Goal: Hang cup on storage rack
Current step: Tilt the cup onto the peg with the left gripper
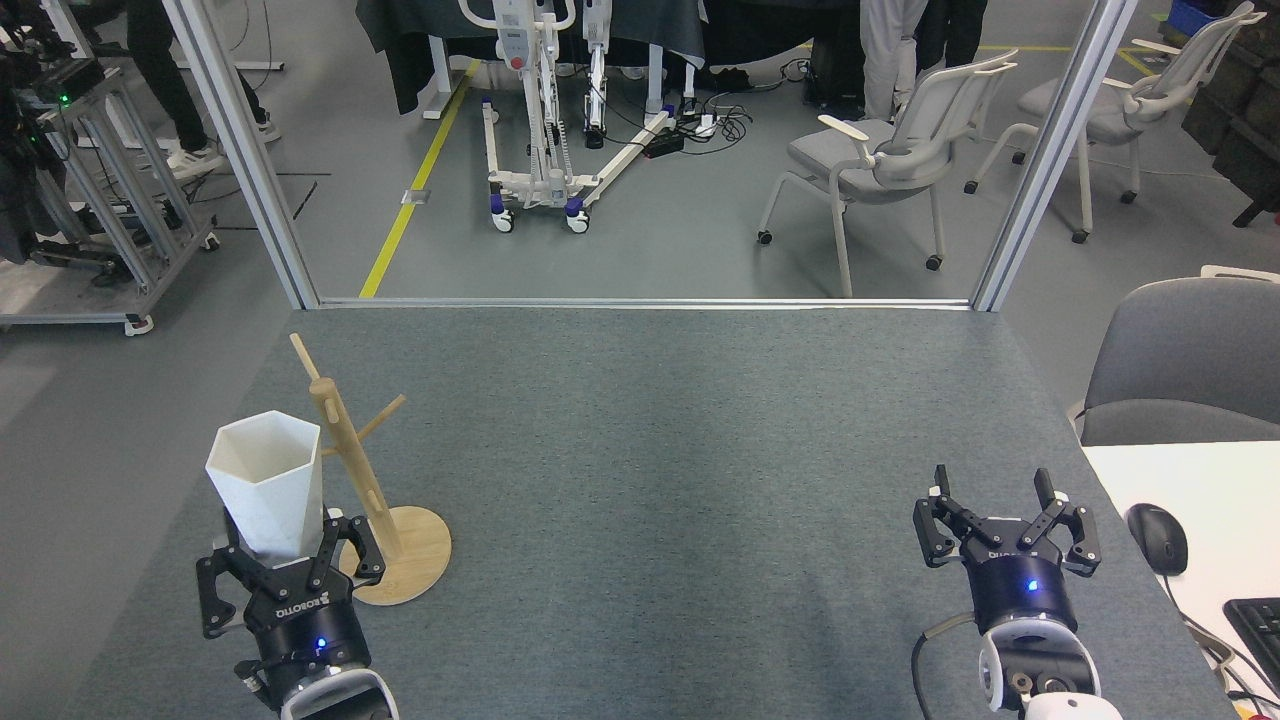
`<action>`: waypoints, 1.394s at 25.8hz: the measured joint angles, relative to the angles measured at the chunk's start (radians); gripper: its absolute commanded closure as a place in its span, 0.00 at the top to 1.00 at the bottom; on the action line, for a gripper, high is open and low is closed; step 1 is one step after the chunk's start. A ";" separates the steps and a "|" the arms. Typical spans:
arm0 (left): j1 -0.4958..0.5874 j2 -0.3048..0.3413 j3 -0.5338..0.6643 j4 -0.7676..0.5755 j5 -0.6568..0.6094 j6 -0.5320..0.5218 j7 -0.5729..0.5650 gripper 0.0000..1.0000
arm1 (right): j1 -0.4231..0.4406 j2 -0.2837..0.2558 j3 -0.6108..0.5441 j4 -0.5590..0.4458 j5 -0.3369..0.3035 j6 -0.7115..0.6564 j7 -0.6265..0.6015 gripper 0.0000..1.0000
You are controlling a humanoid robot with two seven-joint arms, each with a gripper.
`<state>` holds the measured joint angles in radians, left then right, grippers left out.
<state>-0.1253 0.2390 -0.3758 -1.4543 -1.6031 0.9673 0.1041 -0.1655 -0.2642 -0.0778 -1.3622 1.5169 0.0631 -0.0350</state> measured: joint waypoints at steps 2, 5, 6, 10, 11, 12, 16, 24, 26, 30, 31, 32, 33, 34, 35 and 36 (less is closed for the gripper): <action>-0.002 0.000 0.000 0.005 0.000 -0.001 0.000 0.00 | 0.001 0.000 0.000 0.000 0.000 0.000 0.000 1.00; -0.004 0.000 -0.002 0.013 0.000 -0.001 0.000 0.00 | 0.001 -0.002 0.000 0.000 0.000 0.000 -0.001 1.00; -0.005 -0.001 -0.002 0.015 0.000 -0.001 0.000 0.00 | 0.001 -0.002 0.000 0.000 0.001 0.000 -0.001 1.00; -0.006 -0.001 -0.004 0.021 0.000 -0.002 0.000 0.00 | 0.001 -0.004 -0.002 0.000 0.001 0.001 -0.001 1.00; -0.006 -0.001 -0.005 0.024 0.000 -0.003 0.000 0.00 | 0.000 -0.005 -0.002 0.000 0.001 0.001 -0.001 1.00; -0.007 -0.002 -0.005 0.026 0.000 -0.005 0.000 0.00 | 0.000 -0.007 -0.002 0.000 0.001 0.001 -0.001 1.00; -0.008 -0.003 -0.008 0.037 -0.001 -0.008 0.000 0.00 | -0.001 -0.010 -0.003 0.000 0.001 0.001 -0.002 1.00; -0.007 -0.006 -0.012 0.046 -0.003 -0.010 0.000 0.00 | -0.001 -0.003 -0.004 -0.008 0.000 0.002 -0.001 1.00; -0.007 -0.007 -0.013 0.048 -0.003 -0.011 0.000 0.00 | -0.002 -0.002 -0.004 -0.016 0.000 0.002 0.008 1.00; -0.007 -0.009 -0.017 0.069 -0.003 -0.016 0.000 0.00 | -0.003 -0.002 -0.003 -0.023 0.000 0.002 0.015 1.00; -0.009 -0.010 -0.017 0.075 -0.003 -0.018 0.000 0.00 | -0.002 -0.003 -0.003 -0.023 0.000 0.002 0.016 1.00; -0.013 -0.010 -0.018 0.079 -0.003 -0.020 0.000 0.00 | -0.001 -0.003 -0.002 -0.024 0.000 0.002 0.016 1.00; -0.019 -0.010 -0.018 0.084 -0.003 -0.021 0.000 0.00 | -0.001 -0.004 -0.002 -0.024 0.000 0.001 0.017 1.00; -0.023 -0.011 -0.018 0.090 -0.002 -0.021 0.000 0.00 | -0.001 -0.004 -0.002 -0.024 0.000 0.001 0.017 1.00; -0.027 -0.011 -0.018 0.096 -0.001 -0.021 0.000 0.00 | -0.001 -0.004 -0.002 -0.024 0.000 0.000 0.018 1.00; -0.031 -0.011 -0.018 0.100 -0.001 -0.021 0.000 0.00 | 0.000 -0.004 -0.002 -0.024 0.000 0.000 0.018 1.00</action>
<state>-0.1561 0.2278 -0.3942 -1.3540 -1.6039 0.9461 0.1042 -0.1659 -0.2681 -0.0799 -1.3864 1.5171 0.0632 -0.0174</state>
